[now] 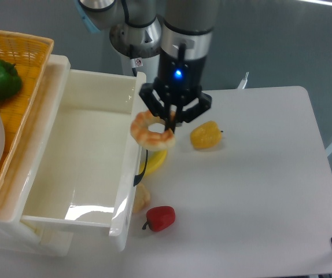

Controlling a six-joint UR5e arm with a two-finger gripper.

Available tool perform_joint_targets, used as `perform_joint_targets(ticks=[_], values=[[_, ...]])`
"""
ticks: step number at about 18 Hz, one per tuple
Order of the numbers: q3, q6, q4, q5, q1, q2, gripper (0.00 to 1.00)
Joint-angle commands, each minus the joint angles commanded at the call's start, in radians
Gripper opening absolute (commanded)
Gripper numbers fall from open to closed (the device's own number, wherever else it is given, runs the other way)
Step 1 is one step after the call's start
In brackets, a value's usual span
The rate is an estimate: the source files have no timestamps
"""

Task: Place the donuts in the upper white drawer
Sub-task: 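Lower the donut into the drawer and open the gripper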

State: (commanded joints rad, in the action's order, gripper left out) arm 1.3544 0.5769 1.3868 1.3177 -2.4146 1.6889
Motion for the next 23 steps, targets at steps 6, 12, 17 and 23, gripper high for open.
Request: perform_joint_targets(ticks=[6, 12, 17, 23], values=[[0.074, -0.012, -0.081, 0.046, 0.084, 0.006, 0.0], [0.089, -0.002, -0.104, 0.081, 0.164, 0.037, 0.59], [0.097, -0.003, -0.092, 0.212, 0.253, 0.086, 1.0], [0.098, -0.064, -0.085, 0.236, 0.267, 0.089, 1.0]])
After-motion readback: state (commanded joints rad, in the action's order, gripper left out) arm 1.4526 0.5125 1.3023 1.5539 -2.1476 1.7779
